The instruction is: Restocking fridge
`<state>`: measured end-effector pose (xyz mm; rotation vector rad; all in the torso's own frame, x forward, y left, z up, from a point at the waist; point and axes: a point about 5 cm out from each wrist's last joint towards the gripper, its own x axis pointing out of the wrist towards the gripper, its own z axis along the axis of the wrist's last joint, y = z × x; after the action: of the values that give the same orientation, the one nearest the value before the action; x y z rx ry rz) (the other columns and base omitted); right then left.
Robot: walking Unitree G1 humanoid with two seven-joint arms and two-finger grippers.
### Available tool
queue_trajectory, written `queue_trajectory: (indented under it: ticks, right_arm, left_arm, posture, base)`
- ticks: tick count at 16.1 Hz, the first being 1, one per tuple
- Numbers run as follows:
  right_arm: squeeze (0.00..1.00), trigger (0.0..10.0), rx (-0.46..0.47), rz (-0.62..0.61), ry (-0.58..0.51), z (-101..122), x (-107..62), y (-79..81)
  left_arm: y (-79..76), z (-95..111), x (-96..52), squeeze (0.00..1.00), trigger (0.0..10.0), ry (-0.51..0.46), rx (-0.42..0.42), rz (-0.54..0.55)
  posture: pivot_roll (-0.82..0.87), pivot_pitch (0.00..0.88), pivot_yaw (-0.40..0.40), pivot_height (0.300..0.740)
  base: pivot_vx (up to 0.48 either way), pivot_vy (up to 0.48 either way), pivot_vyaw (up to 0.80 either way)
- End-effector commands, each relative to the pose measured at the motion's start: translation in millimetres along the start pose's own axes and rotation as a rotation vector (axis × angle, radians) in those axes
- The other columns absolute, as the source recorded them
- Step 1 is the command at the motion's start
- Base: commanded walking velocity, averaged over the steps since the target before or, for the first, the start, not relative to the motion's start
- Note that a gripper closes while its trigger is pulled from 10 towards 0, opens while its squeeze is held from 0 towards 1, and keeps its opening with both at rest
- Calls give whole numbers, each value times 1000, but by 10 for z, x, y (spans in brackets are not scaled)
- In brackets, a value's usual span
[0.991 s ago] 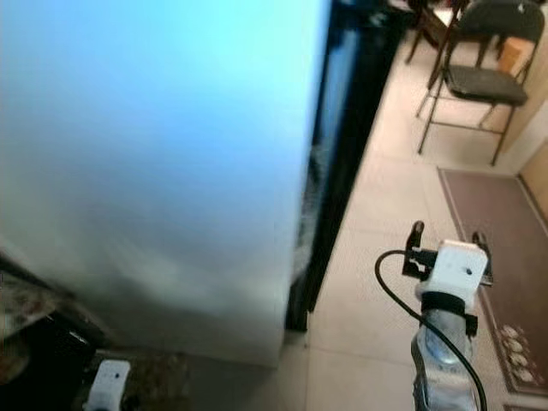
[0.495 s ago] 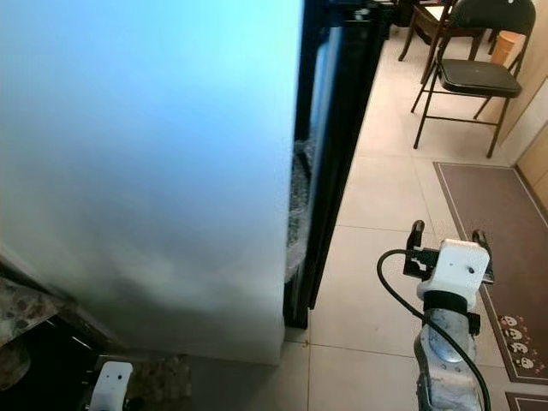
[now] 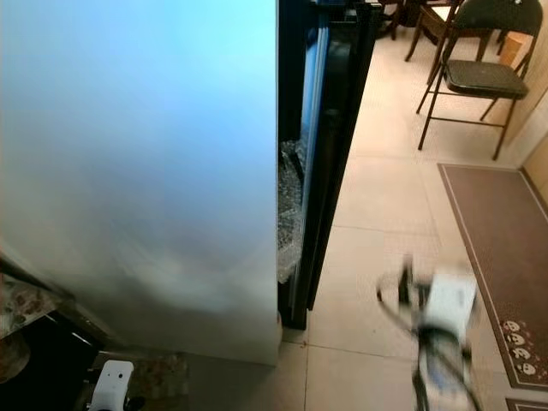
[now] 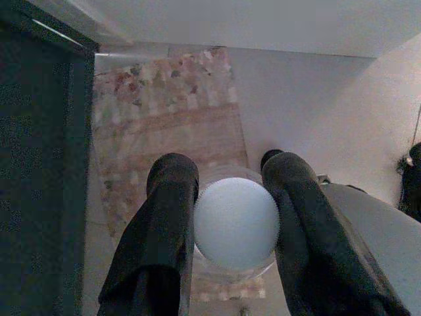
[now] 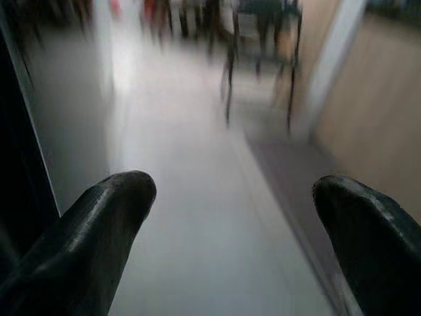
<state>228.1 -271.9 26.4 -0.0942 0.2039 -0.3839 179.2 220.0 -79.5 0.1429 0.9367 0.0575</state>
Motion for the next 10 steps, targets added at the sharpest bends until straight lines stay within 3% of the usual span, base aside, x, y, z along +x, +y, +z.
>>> queue_trajectory:
  ticks: [1, 2, 3, 4, 7, 8, 10]
  right_arm:
    - [0, 10000, -6, -8, 188, -414, -144, -69]
    - [0, 10000, -34, -12, 365, -761, -328, -113]
    - [0, 10000, -40, -24, 439, -901, -428, -135]
    - [0, 10000, -56, -27, 575, -1141, -646, -154]
    - [0, 10000, -92, 14, 704, -1370, -924, -137]
    - [0, 10000, -51, -3, 703, -1400, -966, -107]
    - [0, 10000, -59, 38, 704, -1402, -950, -12]
  left_arm:
    - [5, -36, -5, 0, 10000, 21, 15, -3]
    - [0, -34, -4, 0, 10000, 21, 12, -5]
    - [-4, -33, -3, 0, 10000, 22, 12, -5]
    - [-6, -34, -3, 0, 10000, 23, 11, -6]
    - [-3, -37, -4, 0, 10000, 22, 7, -4]
    - [9, -45, -5, 0, 10000, 30, 10, 0]
    - [9, -53, -5, 0, 10000, 40, 15, -3]
  posture:
    - [-75, 49, 32, 740]
    - [-81, 48, 28, 740]
    - [-80, 48, 27, 740]
    - [-72, 46, 30, 740]
    - [-54, 41, 27, 740]
    - [-62, 40, 28, 740]
    - [-66, 38, 33, 740]
  base:
    - [0, 0, 0]
    - [0, 0, 0]
    - [0, 0, 0]
    - [0, 0, 0]
    - [0, 0, 0]
    - [0, 0, 0]
    - [0, 0, 0]
